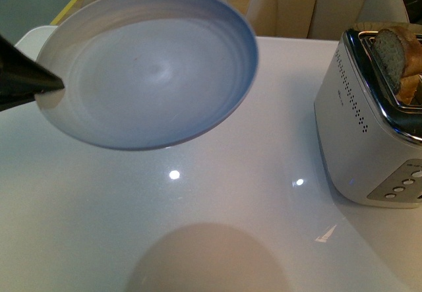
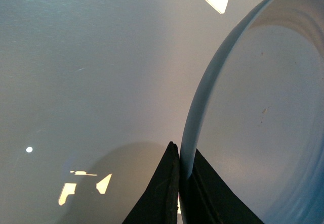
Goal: Left arm holds plate, right arm toasts bread
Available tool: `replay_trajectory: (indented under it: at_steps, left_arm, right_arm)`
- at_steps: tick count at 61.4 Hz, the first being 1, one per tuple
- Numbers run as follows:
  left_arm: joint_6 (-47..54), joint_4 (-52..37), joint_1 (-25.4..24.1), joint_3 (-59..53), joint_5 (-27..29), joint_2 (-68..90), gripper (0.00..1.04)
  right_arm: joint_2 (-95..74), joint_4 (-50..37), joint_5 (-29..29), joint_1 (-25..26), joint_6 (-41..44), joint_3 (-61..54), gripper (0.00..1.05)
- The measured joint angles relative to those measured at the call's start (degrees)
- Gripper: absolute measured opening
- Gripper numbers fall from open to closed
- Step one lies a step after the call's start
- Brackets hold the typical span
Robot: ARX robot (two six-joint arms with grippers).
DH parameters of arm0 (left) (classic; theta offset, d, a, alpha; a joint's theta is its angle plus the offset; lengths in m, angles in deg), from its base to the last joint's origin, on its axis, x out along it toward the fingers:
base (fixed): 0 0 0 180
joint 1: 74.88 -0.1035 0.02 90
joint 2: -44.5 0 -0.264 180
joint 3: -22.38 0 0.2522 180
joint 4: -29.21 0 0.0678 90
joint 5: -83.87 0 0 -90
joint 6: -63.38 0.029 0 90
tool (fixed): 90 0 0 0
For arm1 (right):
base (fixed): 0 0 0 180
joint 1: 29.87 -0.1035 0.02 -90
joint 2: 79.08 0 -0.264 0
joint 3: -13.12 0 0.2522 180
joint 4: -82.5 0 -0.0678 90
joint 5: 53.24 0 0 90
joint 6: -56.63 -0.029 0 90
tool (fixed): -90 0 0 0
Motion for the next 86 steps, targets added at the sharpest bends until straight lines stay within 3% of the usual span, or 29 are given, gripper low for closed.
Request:
replay_trajectory:
  at_steps: [18,31,48,69,73,82,86]
  left_arm:
    - [9.1,-13.2,-12.2,-2.6,-3.2,16.8,0.03]
    - [12.4,-21.4,-16.1,-0.8,-2.8,29.9,0.03]
    - [12.6,-26.9,-17.0,4.8,-2.7,41.7,0.03]
    - [9.0,-30.3,-14.3,12.6,-0.8,50.2,0.03]
    - [8.7,-30.3,-14.3,12.6,-0.8,50.2,0.13]
    - [8.5,-31.7,-15.1,8.9,-1.6,47.0,0.49]
    - [8.3,-33.0,-16.0,6.6,-2.0,44.7,0.59]
  right_arm:
    - [0.0,0.0,0.0,0.0,0.0,0.0,0.96]
    - [0.0,0.0,0.0,0.0,0.0,0.0,0.96]
    - [0.0,0.0,0.0,0.0,0.0,0.0,0.96]
    - [0.0,0.0,0.0,0.0,0.0,0.0,0.96]
    - [0.0,0.0,0.0,0.0,0.0,0.0,0.96]
    - [0.0,0.0,0.0,0.0,0.0,0.0,0.96]
    - [0.0,0.0,0.0,0.0,0.0,0.0,0.96]
